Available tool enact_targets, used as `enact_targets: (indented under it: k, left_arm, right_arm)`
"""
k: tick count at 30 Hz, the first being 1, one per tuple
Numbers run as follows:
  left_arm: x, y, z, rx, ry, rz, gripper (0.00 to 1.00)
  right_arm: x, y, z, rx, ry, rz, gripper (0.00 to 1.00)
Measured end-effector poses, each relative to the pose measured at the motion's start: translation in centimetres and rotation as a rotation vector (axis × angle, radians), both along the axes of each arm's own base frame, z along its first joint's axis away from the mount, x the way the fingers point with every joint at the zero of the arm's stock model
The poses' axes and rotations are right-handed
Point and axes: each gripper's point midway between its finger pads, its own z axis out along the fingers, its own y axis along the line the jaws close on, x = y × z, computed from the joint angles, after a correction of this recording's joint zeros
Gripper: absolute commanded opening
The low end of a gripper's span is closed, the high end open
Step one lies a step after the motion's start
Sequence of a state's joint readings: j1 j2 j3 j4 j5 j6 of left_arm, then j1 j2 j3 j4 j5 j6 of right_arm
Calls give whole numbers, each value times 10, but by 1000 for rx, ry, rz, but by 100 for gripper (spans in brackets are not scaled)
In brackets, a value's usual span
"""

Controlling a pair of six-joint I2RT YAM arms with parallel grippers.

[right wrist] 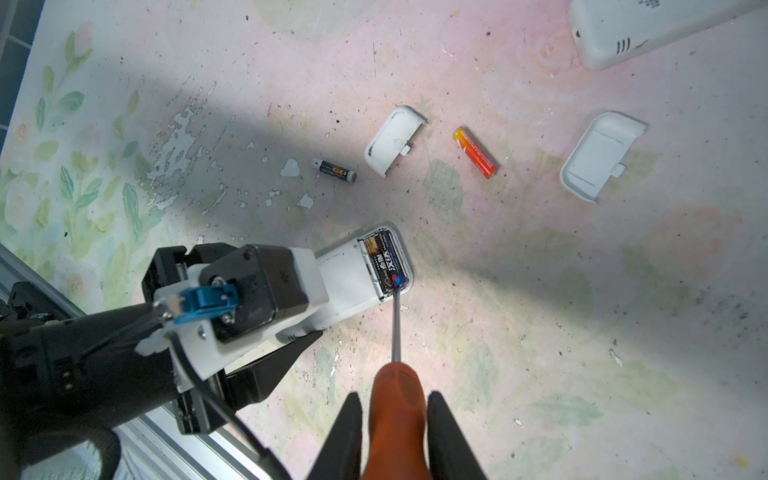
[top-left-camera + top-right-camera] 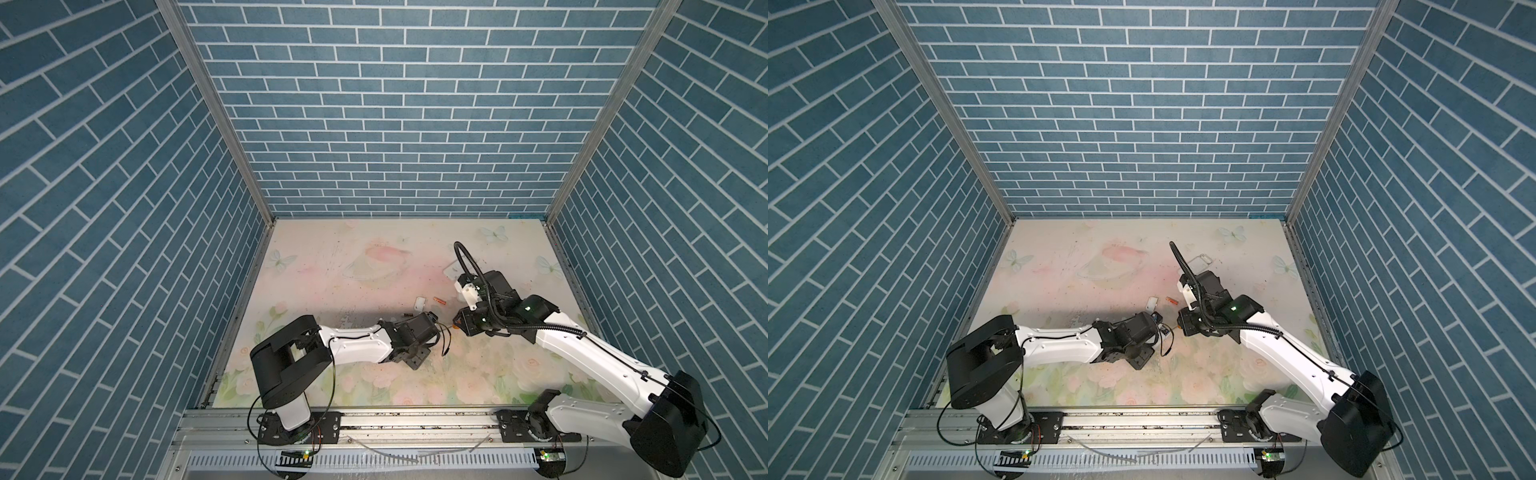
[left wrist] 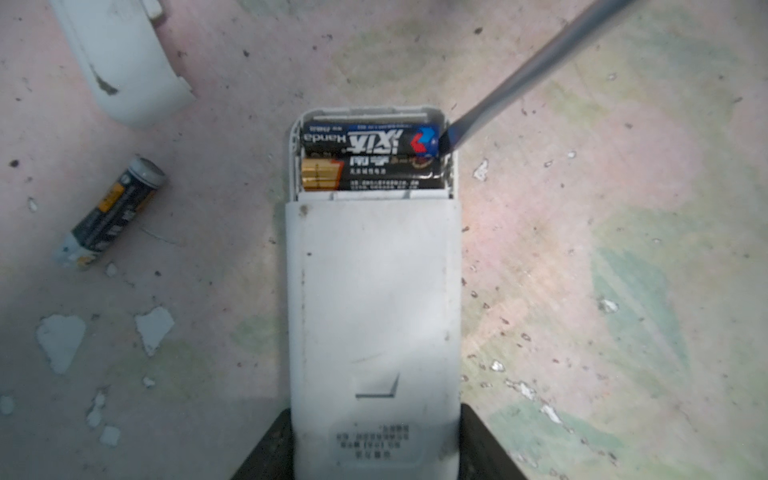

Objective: Unload the batteries from the remote control
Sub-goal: 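Lever the screwdriver to flip the blue-labelled battery out of the remote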

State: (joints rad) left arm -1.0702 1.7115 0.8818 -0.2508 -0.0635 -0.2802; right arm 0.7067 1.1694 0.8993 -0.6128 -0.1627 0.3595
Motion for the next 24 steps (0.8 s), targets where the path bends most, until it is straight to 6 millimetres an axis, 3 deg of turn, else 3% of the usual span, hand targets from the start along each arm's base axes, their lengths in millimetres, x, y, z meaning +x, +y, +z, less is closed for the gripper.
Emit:
enact_targets:
  k: [16, 19, 24]
  left_arm:
    - [0, 0, 0, 0, 0, 1, 32]
    - [1, -2, 0, -3, -1, -1, 32]
    - [4, -11, 1, -27, -20, -29, 32]
  right_arm:
    - [2, 3, 7, 12, -9, 5, 0]
    - [2, 16, 23, 76, -18, 37, 0]
    - [24, 39, 66, 191, -158, 61, 0]
